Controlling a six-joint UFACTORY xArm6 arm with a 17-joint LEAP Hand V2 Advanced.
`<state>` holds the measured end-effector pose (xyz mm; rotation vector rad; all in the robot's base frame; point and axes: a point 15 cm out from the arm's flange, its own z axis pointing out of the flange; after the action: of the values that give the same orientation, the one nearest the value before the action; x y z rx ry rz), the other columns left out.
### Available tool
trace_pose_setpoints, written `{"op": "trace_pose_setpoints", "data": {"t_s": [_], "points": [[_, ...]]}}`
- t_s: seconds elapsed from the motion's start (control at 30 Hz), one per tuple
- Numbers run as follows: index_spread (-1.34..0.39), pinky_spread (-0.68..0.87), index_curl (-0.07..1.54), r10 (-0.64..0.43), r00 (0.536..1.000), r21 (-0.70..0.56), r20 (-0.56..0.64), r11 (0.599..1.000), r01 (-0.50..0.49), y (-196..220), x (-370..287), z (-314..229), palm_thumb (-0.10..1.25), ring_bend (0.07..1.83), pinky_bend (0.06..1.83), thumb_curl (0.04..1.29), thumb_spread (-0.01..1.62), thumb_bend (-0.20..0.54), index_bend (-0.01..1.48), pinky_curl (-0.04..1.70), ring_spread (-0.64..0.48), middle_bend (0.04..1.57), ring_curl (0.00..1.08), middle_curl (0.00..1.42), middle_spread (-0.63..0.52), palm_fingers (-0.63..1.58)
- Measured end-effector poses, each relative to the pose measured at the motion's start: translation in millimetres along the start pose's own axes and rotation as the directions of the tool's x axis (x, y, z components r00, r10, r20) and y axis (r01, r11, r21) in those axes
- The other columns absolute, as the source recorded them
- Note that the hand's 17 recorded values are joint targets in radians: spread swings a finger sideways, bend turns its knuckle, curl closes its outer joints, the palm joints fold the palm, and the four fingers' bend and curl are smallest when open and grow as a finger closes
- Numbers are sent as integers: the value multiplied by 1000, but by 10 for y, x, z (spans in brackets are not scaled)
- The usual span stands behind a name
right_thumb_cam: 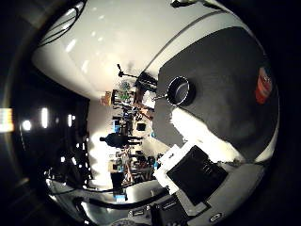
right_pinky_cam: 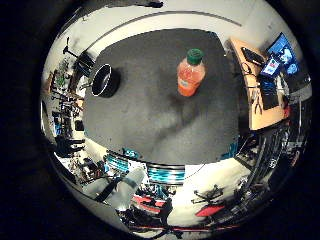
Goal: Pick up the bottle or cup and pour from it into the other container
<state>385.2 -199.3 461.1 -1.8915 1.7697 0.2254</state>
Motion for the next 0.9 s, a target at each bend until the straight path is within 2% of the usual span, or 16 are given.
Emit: {"op": "trace_pose_setpoints", "data": {"t_s": [0.37, 0.6, 0.8, 0.9], "points": [[-317, 497, 330, 7, 1000, 27, -17, 1000, -7, 24, 44, -107, 727, 256, 638, 414, 1009, -25, 175, -4, 172, 197, 226, 354, 13, 338], [-317, 500, 322, 48, 999, 131, -16, 990, -46, 24, 212, -339, 721, 288, 659, 418, 1012, -25, 170, -5, 165, 197, 231, 353, 1, 344], [-316, 494, 306, 110, 994, 329, 20, 938, -110, -76, 600, -687, 709, 342, 686, 418, 1017, -25, 164, -4, 144, 216, 239, 357, -10, 358], [-316, 496, 300, 147, 989, 387, 22, 911, -144, -44, 860, -800, 697, 368, 708, 417, 1011, -27, 163, -5, 130, 228, 239, 359, -16, 365]]}}
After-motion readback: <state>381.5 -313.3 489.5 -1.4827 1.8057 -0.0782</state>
